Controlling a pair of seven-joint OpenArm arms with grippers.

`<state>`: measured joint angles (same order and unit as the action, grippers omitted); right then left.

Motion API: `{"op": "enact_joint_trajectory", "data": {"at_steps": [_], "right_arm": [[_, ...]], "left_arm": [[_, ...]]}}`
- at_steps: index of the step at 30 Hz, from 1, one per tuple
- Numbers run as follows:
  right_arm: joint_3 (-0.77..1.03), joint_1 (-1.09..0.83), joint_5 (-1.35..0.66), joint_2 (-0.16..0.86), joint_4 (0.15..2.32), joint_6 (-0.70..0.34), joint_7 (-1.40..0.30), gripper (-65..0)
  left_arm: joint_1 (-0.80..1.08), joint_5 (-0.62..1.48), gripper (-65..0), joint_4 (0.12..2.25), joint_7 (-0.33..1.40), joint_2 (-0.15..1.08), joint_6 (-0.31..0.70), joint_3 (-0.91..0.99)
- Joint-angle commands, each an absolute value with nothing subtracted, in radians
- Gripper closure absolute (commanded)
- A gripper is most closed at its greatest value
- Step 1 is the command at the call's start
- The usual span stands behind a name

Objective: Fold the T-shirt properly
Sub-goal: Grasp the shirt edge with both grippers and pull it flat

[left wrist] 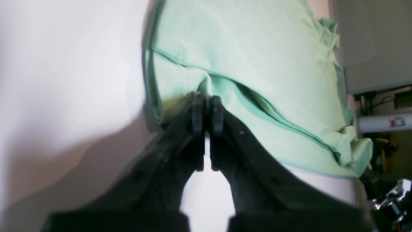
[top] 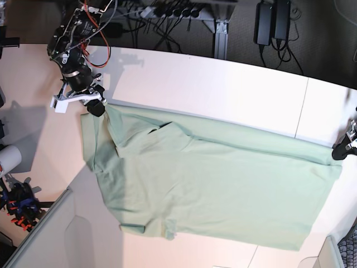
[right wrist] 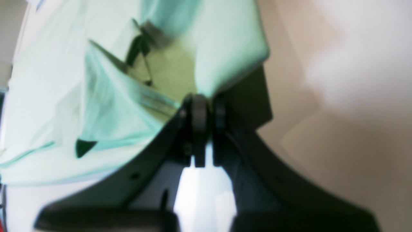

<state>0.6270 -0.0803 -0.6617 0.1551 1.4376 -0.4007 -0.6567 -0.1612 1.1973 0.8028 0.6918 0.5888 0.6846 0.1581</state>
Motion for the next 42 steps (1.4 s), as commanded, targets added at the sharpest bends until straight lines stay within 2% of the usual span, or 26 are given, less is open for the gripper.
{"op": "enact_joint_trajectory", "data": {"at_steps": [1,10,24,42], "right_arm": [[0.63,-0.091,-0.674,0.174,1.471,-0.408,-0.637,0.0],[0.63,-0.253,-0.681,0.248,1.582,-0.408,-0.637,0.0],[0.635,-0.355,-0.69,0.308,1.604,-0.408,-0.637,0.0],[0.65,-0.427,-0.696,0.316,1.611,-0.408,-0.638,0.0]], "left_arm": [[-0.146,1.216,0.0,0.848,0.693,0.611,0.698,0.163],[0.107,1.192,0.0,1.155,0.683,0.615,0.698,0.163],[0.336,1.189,0.0,1.378,0.679,0.614,0.698,0.242],[0.418,1.185,0.0,1.456,0.677,0.612,0.698,0.27]]}}
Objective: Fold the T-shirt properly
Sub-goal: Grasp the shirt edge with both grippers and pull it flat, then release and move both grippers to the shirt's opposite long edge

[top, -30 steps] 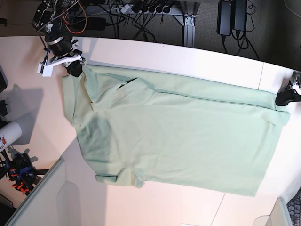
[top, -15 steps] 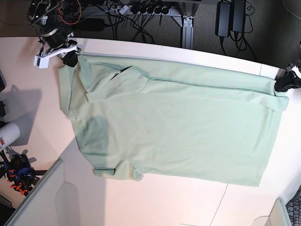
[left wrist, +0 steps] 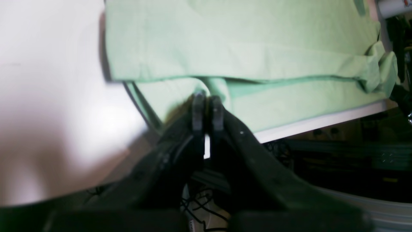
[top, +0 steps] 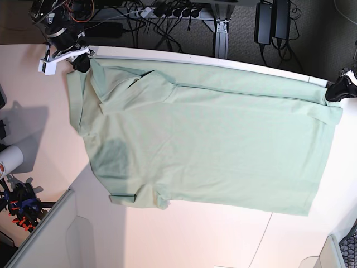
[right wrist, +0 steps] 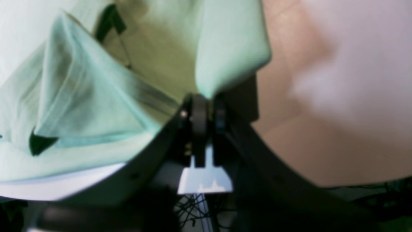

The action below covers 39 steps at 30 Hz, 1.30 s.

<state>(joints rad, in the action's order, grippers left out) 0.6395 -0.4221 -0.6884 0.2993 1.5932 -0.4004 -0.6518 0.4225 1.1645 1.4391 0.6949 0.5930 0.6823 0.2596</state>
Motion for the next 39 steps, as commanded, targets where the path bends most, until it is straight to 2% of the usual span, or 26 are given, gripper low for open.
{"op": "enact_joint_trajectory", "data": {"at_steps": [1,9,10,14,16,22,31,35,39], "right_arm": [[0.651,-0.429,-0.696,0.316,1.611,-0.408,-0.638,0.0],[0.651,-0.429,-0.695,0.316,1.611,-0.408,-0.637,0.0],[0.651,-0.429,-0.696,0.316,1.611,-0.408,-0.636,0.0],[0.651,-0.429,-0.688,0.316,1.611,-0.408,-0.633,-24.8],[0.651,-0.429,-0.682,0.316,1.611,-0.408,-0.633,-31.8],[0.704,-0.428,-0.681,0.316,1.614,-0.408,-0.633,-32.1],[0.892,-0.42,-0.696,0.337,1.668,-0.408,-0.611,-32.1],[0.917,-0.338,-0.677,0.399,1.679,-0.408,-0.584,-32.1],[0.893,-0.179,-0.629,0.445,1.67,-0.408,-0.579,-32.1]], "left_arm": [[0.418,1.185,0.0,1.456,0.676,0.612,0.698,0.27],[0.419,1.184,0.0,1.456,0.67,0.612,0.698,0.27],[0.419,1.184,-1.8,1.456,0.67,0.612,0.698,0.27],[0.419,1.148,-25.3,1.456,0.67,0.613,0.698,0.27],[0.427,1.165,-30.0,1.456,0.672,0.62,0.698,0.27],[0.453,1.175,-30.1,1.457,0.68,0.638,0.698,0.355],[0.448,1.216,-30.1,1.523,0.681,0.654,0.698,0.515],[0.422,1.146,-30.1,1.648,0.64,0.654,0.698,0.517],[0.361,1.093,-30.1,1.752,0.624,0.654,0.698,0.516]]}}
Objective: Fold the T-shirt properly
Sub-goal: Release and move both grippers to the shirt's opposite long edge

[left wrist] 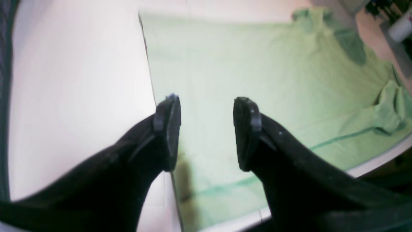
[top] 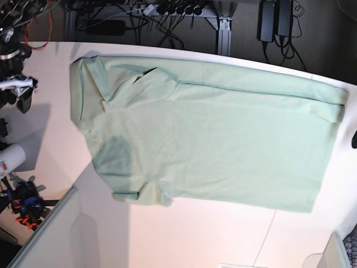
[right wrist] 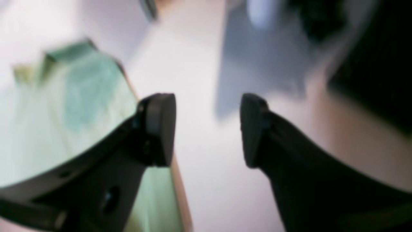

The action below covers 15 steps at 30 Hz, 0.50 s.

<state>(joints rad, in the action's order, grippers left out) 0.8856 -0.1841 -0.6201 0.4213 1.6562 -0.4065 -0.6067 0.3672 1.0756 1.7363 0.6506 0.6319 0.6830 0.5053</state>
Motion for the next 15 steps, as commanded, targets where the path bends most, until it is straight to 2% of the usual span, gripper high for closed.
{"op": "enact_joint_trajectory", "data": {"at_steps": [1,6,15], "right_arm": [[0.878,-0.135,-0.616,0.455,1.657,-0.408,-0.579,-32.1],[0.712,0.113,-0.553,0.479,1.49,-0.408,-0.533,-32.1],[0.35,0.638,-0.284,0.445,0.84,-0.407,-0.281,-32.1]], "left_arm": [[0.347,1.083,-30.1,1.77,0.624,0.654,0.698,0.516],[0.303,1.023,-30.1,1.804,0.608,0.664,0.698,0.502],[0.305,0.96,-30.1,1.804,0.598,0.665,0.698,0.421]]}}
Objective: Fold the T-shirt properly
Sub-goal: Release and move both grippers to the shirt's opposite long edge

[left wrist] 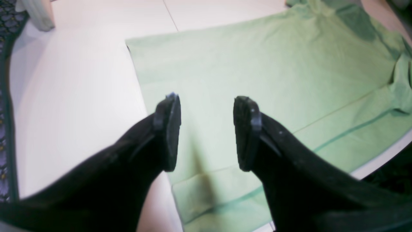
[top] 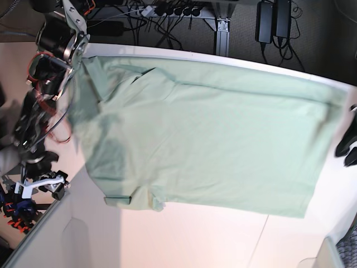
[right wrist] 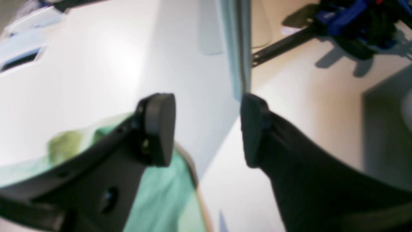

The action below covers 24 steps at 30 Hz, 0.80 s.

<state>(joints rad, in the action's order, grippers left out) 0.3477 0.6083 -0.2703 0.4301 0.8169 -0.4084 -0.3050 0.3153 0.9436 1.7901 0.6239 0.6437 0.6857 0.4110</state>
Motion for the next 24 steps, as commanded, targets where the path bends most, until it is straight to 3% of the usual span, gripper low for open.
{"op": "enact_joint_trajectory", "data": {"at_steps": [1,8,12,24], "right_arm": [[0.327,0.684,-0.239,0.433,0.767,-0.407,-0.264,-32.1],[0.202,0.816,-0.025,0.379,0.417,-0.399,-0.177,-32.2],[0.163,0.769,0.03,0.377,0.408,-0.388,-0.159,-32.1],[0.164,0.753,-0.049,0.409,0.454,-0.382,-0.135,-32.1]], "left_arm": [[0.305,0.96,-30.1,1.804,0.598,0.665,0.698,0.419],[0.305,0.96,-30.1,1.804,0.601,0.665,0.698,0.419],[0.305,0.96,-30.1,1.804,0.603,0.674,0.698,0.419],[0.305,0.967,-30.1,1.804,0.602,0.694,0.698,0.419]]}}
